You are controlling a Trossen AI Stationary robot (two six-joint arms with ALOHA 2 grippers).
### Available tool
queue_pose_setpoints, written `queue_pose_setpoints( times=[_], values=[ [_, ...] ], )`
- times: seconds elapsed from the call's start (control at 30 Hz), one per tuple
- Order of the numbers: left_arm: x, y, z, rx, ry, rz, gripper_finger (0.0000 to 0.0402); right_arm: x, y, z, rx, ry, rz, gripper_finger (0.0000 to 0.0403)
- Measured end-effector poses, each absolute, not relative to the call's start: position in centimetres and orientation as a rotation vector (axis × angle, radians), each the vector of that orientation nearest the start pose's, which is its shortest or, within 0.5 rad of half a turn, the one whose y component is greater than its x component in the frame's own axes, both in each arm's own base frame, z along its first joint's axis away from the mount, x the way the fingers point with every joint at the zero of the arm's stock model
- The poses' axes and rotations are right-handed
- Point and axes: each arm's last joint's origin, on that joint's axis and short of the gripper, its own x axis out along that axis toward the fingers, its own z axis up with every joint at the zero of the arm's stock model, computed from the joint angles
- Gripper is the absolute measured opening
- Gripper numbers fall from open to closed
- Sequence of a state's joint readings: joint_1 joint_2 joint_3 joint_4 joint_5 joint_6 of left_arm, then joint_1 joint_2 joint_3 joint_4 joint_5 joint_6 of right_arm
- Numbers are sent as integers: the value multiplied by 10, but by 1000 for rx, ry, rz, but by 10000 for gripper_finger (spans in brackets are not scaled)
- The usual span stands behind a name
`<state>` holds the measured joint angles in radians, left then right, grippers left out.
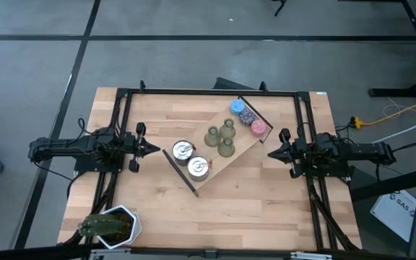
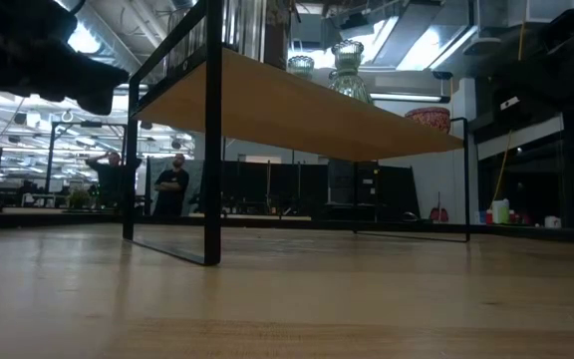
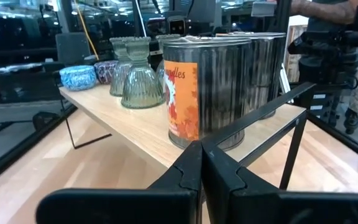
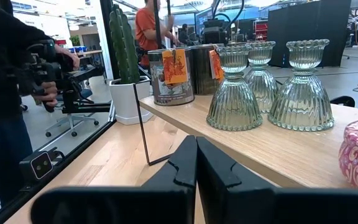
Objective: Pick & Place candle stick holders
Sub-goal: Return to Home Position
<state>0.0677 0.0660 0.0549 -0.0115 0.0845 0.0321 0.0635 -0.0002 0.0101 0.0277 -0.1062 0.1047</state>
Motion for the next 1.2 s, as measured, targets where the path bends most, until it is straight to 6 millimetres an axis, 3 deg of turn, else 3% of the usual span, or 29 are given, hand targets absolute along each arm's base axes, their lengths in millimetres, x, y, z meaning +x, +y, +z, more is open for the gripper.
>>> queue_pose_setpoints(
  times=[0.27,0.8,1.2],
  values=[
    [100,4,166,14,10,-17,3,96,9,170,104,-29,172,10],
    [100,5,166,-63,8,-1,3,96,9,170,104,-29,172,10],
    [100,5,166,-14,8,-2,4,96,9,170,104,-29,171,10]
  ],
)
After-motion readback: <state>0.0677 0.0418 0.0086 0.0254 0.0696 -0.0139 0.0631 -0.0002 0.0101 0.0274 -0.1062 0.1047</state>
